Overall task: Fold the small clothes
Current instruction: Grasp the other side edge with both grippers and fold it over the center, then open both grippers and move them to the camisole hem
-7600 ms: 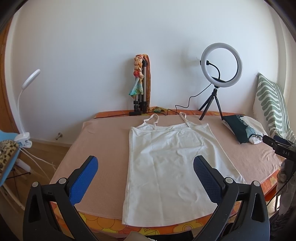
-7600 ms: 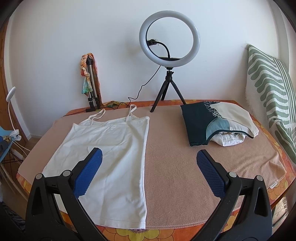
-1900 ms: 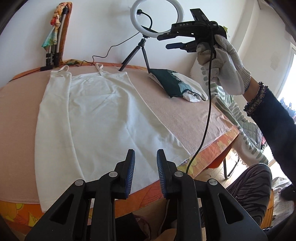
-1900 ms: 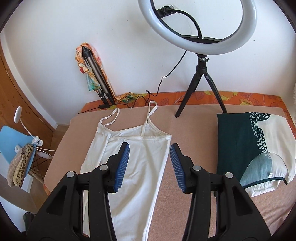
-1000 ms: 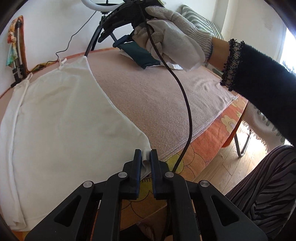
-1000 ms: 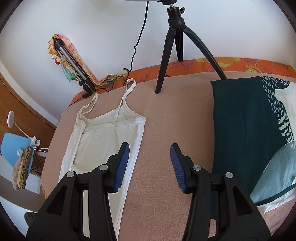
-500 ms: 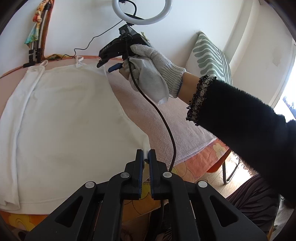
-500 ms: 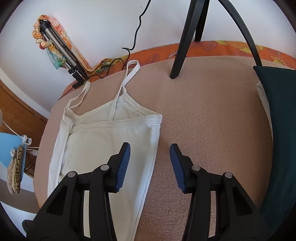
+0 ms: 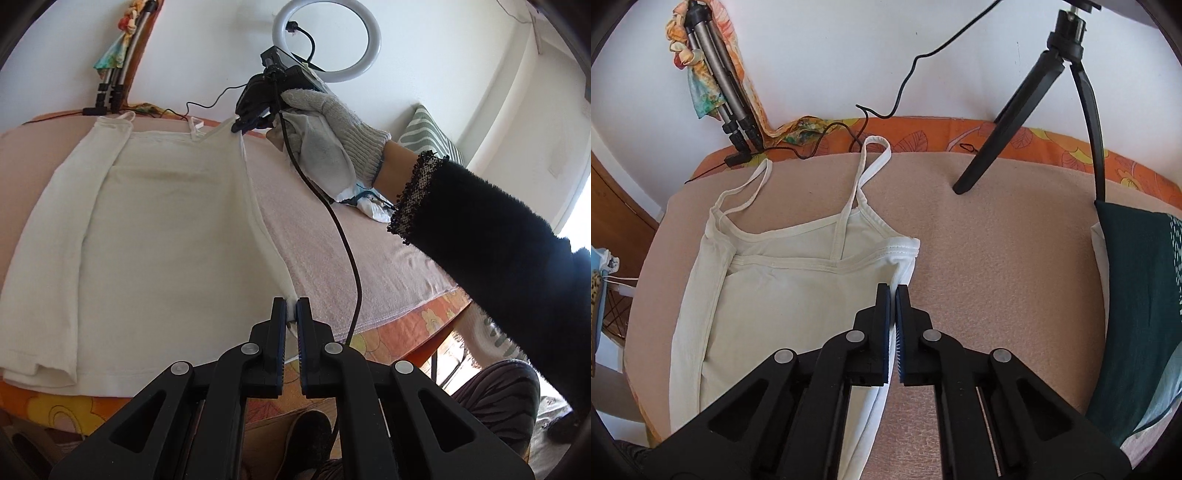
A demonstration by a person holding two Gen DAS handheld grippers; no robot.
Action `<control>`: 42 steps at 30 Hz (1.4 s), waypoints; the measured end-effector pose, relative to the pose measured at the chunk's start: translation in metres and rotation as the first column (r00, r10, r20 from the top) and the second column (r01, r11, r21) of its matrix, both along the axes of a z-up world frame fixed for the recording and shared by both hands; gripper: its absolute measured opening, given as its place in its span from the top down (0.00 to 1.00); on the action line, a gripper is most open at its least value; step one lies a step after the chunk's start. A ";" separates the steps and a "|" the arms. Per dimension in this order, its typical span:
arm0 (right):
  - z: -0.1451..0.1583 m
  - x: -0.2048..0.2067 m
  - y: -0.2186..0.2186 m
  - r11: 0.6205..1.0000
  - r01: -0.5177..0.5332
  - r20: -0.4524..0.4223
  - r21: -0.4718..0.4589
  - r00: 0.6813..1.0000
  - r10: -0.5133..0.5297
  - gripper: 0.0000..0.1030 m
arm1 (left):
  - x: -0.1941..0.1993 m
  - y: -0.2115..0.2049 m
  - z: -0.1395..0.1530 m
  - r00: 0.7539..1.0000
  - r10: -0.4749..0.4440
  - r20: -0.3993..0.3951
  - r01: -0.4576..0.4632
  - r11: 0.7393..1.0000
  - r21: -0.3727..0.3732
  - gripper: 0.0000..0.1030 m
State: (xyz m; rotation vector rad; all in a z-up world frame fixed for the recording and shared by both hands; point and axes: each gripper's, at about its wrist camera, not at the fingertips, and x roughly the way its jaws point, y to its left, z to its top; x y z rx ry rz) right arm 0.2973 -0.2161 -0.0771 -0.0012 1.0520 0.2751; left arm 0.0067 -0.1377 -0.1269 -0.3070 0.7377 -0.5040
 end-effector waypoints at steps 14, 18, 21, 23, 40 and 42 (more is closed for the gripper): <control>-0.007 -0.006 0.111 0.989 -0.094 -0.002 -0.117 0.996 0.094 0.96 | -0.007 0.060 -0.010 0.991 0.129 -0.024 -0.130 0.990 -0.047 0.96; -0.019 -0.004 0.127 0.985 -0.115 -0.019 -0.129 0.993 0.114 0.96 | -0.006 0.064 -0.011 0.988 0.151 -0.041 -0.153 0.987 -0.050 0.96; -0.026 -0.004 0.139 0.983 -0.126 -0.026 -0.134 0.992 0.124 0.96 | -0.007 0.062 -0.011 0.986 0.157 -0.049 -0.160 0.986 -0.051 0.96; -0.027 -0.004 0.144 0.982 -0.134 -0.025 -0.134 0.991 0.132 0.96 | -0.008 0.060 -0.009 0.986 0.158 -0.048 -0.160 0.986 -0.048 0.96; 0.024 -0.033 0.104 0.987 -0.155 0.041 0.045 0.987 0.153 0.65 | -0.017 0.072 0.007 0.987 0.139 -0.077 -0.141 0.990 -0.018 0.90; 0.043 -0.050 0.085 0.984 -0.157 0.063 0.084 0.986 0.152 0.65 | -0.023 0.079 0.015 0.989 0.132 -0.065 -0.133 0.991 -0.015 0.85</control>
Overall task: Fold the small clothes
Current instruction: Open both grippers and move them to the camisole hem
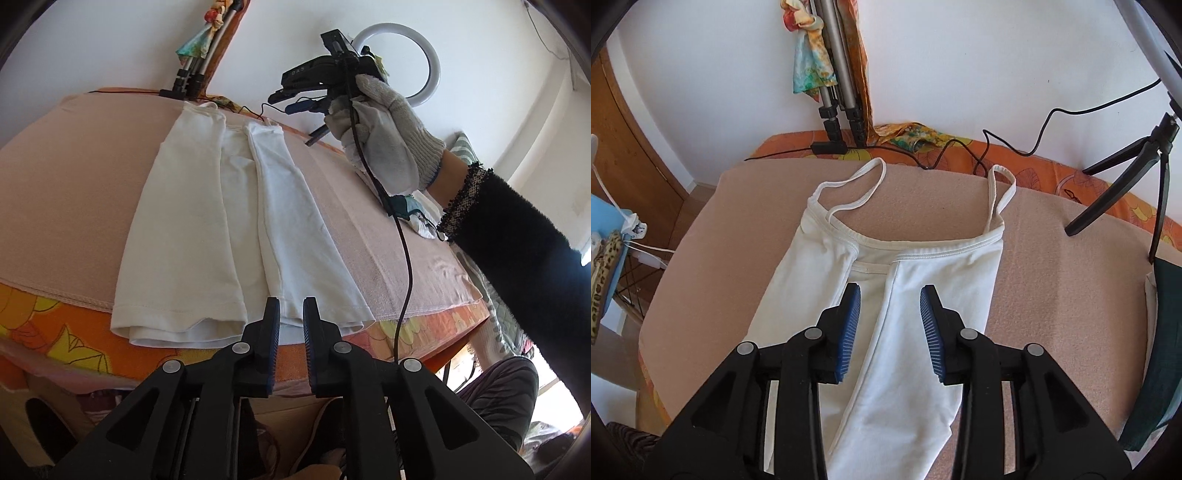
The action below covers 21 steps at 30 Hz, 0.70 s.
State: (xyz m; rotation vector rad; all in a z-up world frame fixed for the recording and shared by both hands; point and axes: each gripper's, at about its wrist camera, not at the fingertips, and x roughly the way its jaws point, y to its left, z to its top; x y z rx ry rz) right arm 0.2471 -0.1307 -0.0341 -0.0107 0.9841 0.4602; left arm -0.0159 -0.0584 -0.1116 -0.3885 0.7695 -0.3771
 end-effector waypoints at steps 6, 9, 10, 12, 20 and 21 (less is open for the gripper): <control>0.022 -0.069 -0.061 0.997 0.047 -0.012 0.056 0.999 -0.046 0.65 | -0.005 0.033 0.019 1.000 0.001 -0.008 -0.001 0.999 0.043 0.64; 0.014 -0.111 -0.081 0.997 0.054 -0.031 0.056 0.998 -0.052 0.65 | 0.005 0.052 0.020 0.999 0.009 -0.044 -0.005 0.996 0.091 0.64; 0.009 -0.124 -0.086 0.997 0.053 -0.048 0.061 0.998 -0.051 0.65 | 0.009 0.058 0.020 0.998 0.013 -0.059 -0.008 0.995 0.100 0.64; -0.007 -0.149 -0.093 0.996 0.049 -0.093 0.078 0.995 -0.042 0.65 | 0.017 0.069 0.018 0.996 0.008 -0.094 0.002 0.994 0.110 0.64; -0.070 -0.216 -0.095 0.988 0.028 -0.256 0.153 0.967 0.012 0.65 | 0.051 0.086 -0.015 0.959 -0.028 -0.281 0.047 0.997 0.061 0.64; -0.076 -0.220 -0.094 0.987 0.026 -0.268 0.161 0.963 0.018 0.65 | 0.051 0.085 -0.018 0.954 -0.038 -0.297 0.056 0.997 0.053 0.64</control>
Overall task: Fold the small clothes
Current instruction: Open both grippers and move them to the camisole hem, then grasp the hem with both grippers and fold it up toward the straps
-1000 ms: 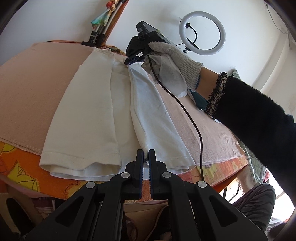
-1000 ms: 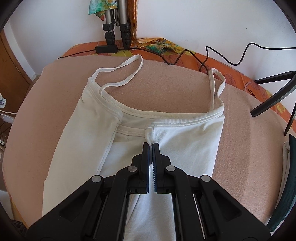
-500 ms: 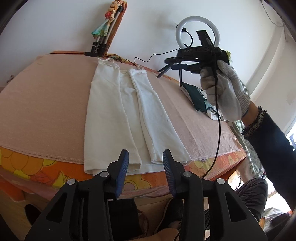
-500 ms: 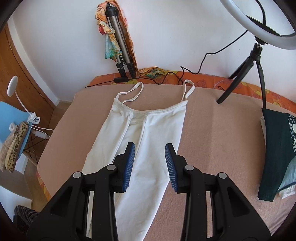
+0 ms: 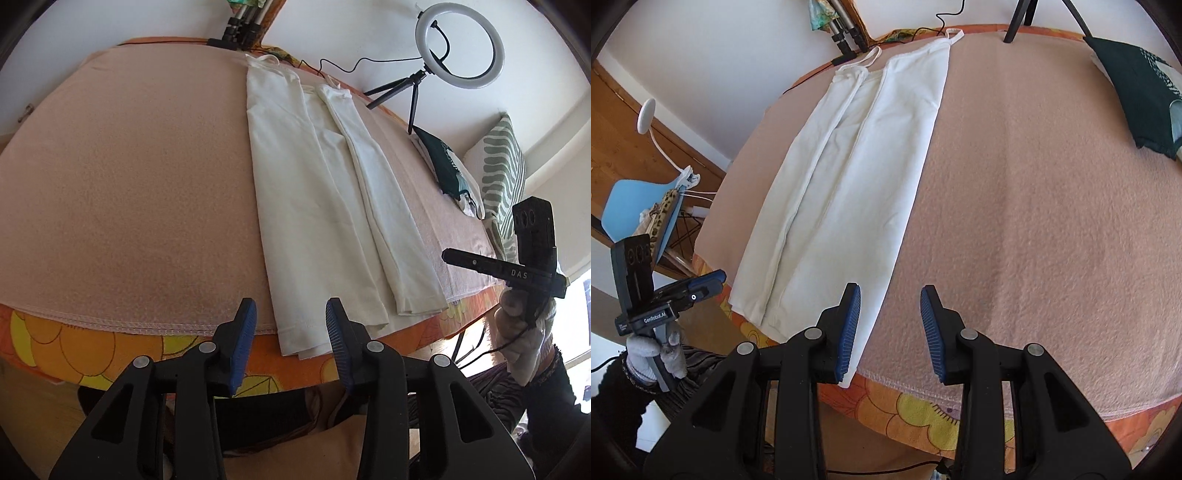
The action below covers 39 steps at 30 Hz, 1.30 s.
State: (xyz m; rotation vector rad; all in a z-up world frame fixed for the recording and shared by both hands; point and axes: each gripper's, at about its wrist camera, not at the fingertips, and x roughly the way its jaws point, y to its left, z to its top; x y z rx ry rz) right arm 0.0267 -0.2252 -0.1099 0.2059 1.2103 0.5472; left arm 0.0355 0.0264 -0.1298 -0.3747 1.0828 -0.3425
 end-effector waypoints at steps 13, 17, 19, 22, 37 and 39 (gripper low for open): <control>-0.009 -0.032 0.014 0.994 -0.105 0.053 0.026 0.993 0.104 0.65 | -0.005 -0.005 -0.006 0.999 -0.042 -0.007 0.041 0.997 -0.061 0.79; -0.011 -0.033 0.018 0.993 -0.118 0.057 0.022 0.992 0.116 0.90 | -0.005 -0.008 -0.009 0.998 -0.055 0.010 0.056 0.997 -0.044 0.92; -0.012 -0.034 0.020 0.992 -0.122 0.050 0.033 0.991 0.120 0.94 | -0.005 -0.008 -0.009 0.998 -0.056 0.018 0.057 0.997 -0.047 0.95; -0.009 -0.037 0.013 0.991 -0.112 0.036 0.072 0.993 0.110 0.96 | -0.010 -0.008 -0.005 0.997 -0.067 0.035 0.068 0.996 -0.057 0.96; -0.002 -0.023 0.004 0.975 -0.063 0.002 0.212 0.998 0.064 0.97 | -0.005 -0.002 0.003 0.998 -0.051 0.041 0.057 0.989 -0.137 0.96; 0.001 -0.019 0.002 0.968 -0.048 -0.004 0.245 0.999 0.050 0.97 | -0.002 -0.001 0.007 0.998 -0.048 0.041 0.054 0.986 -0.159 0.96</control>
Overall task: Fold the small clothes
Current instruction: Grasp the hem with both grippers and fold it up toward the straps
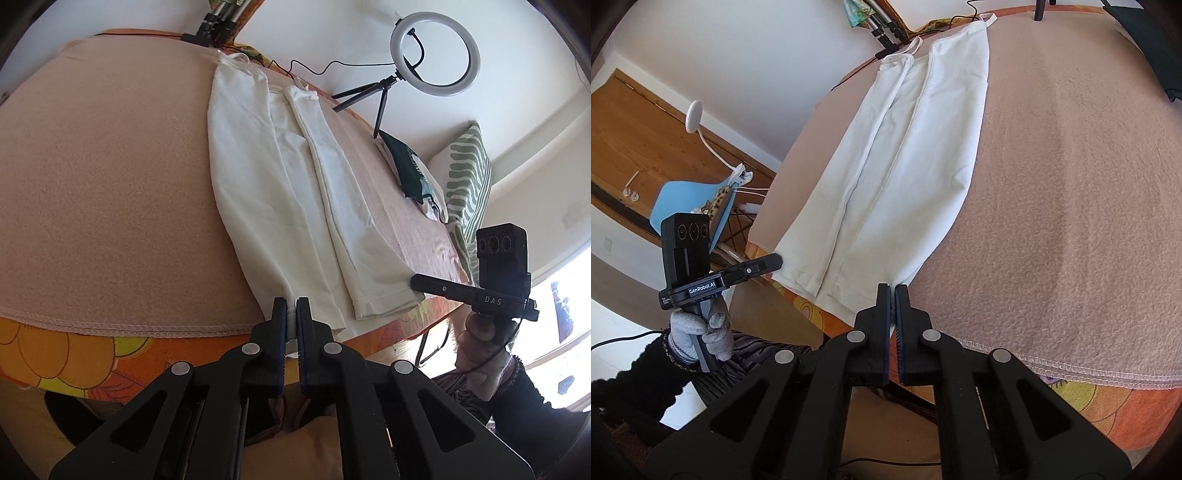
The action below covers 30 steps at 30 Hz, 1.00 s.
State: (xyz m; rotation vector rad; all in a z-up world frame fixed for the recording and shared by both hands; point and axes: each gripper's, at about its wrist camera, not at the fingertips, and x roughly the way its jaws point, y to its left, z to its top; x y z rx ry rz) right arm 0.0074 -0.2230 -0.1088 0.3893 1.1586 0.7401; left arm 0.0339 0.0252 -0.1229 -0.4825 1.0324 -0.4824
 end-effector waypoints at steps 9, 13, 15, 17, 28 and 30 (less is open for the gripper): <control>0.015 0.031 -0.014 0.994 0.077 -0.020 0.082 0.997 -0.075 0.97 | 0.033 0.007 0.029 0.997 0.049 0.053 -0.046 0.998 -0.050 0.97; 0.020 0.055 -0.019 0.991 0.112 -0.024 0.075 0.994 -0.110 0.97 | 0.056 0.013 0.036 0.995 0.077 0.065 -0.074 0.996 -0.050 0.97; 0.020 0.069 -0.023 0.989 0.126 -0.032 0.077 0.992 -0.124 0.97 | 0.069 0.015 0.036 0.994 0.089 0.063 -0.086 0.995 -0.045 0.97; 0.019 0.083 -0.023 0.987 0.139 -0.038 0.076 0.990 -0.137 0.97 | 0.080 0.017 0.034 0.993 0.096 0.061 -0.094 0.995 -0.036 0.97; -0.013 0.142 -0.011 0.980 0.199 -0.107 0.013 0.975 -0.197 0.97 | 0.130 0.031 0.013 0.987 0.159 0.023 -0.160 0.987 0.018 0.97; -0.018 0.148 -0.012 0.977 0.212 -0.122 0.015 0.970 -0.209 0.97 | 0.136 0.032 0.011 0.987 0.160 0.023 -0.160 0.987 0.022 0.97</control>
